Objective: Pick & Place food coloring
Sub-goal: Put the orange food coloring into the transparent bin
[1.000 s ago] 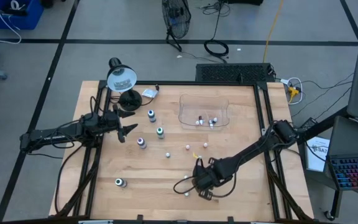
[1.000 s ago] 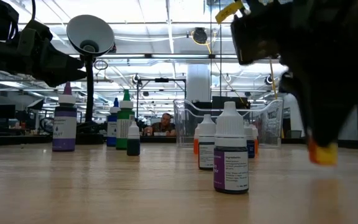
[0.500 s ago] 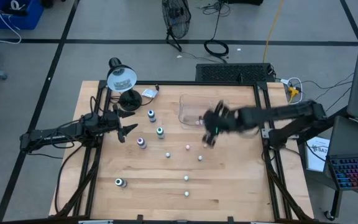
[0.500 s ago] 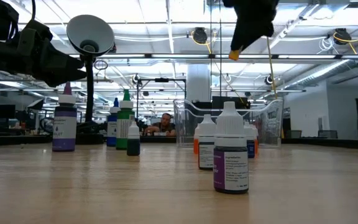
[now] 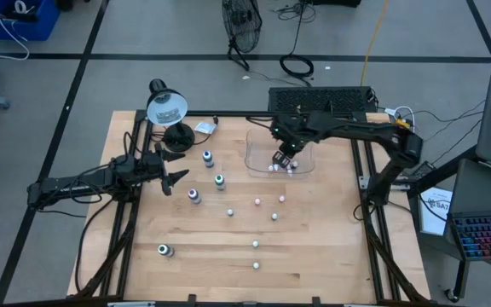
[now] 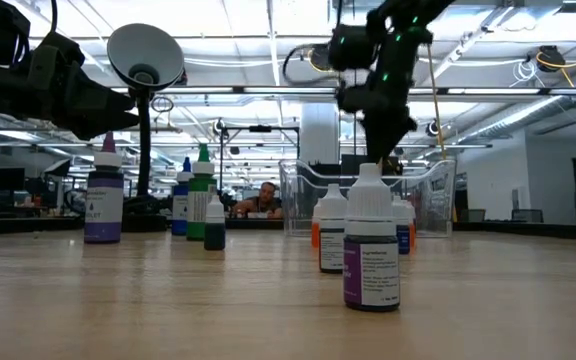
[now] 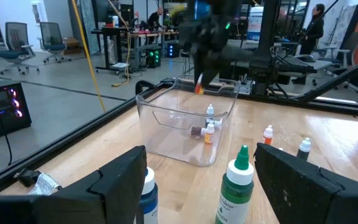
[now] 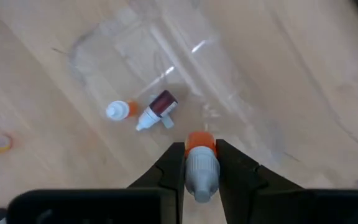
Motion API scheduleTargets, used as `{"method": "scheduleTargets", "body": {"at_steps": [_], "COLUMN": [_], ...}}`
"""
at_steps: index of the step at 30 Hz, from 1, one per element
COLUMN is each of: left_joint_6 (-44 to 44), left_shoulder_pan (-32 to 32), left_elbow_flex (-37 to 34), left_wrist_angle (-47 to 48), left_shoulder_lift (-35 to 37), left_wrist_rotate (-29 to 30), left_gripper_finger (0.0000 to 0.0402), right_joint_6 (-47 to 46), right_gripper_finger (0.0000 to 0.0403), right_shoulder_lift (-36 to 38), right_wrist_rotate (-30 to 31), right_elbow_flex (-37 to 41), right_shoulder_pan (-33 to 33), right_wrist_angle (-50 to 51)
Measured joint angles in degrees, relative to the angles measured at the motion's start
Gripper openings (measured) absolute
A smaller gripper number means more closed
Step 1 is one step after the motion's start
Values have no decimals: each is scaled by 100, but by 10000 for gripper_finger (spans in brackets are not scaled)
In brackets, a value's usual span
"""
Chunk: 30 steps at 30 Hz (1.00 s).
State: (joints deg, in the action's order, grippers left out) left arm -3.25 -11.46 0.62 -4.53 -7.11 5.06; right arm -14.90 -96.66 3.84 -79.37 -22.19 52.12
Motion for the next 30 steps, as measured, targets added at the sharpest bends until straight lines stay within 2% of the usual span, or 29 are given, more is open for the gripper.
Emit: {"method": "scheduleTargets", "body": {"at_steps": [4,11,26,30], "left_joint_6": [0,-2,0,0], "left_shoulder_pan": [0,0,0,1], "left_elbow_flex": [1,2,0,1], "left_wrist_angle": [2,2,1,0], "left_shoulder_lift": [0,0,1,1], "left_wrist_rotate": [0,0,0,0], "left_gripper_finger": [296,296,296,296], "right_joint_6": [28,106,213,204], "right_gripper_finger": [55,55,55,82], "right_shoulder_lift": [-497,-1013,-1269,-1268], "right_wrist_rotate": [-241,-262,-403,-403], "right_elbow_flex": [2,2,102,102], "right_shoulder_pan": [-195,-361,-410,-410], "right_wrist_angle": [-84,-278,-665,-664]}}
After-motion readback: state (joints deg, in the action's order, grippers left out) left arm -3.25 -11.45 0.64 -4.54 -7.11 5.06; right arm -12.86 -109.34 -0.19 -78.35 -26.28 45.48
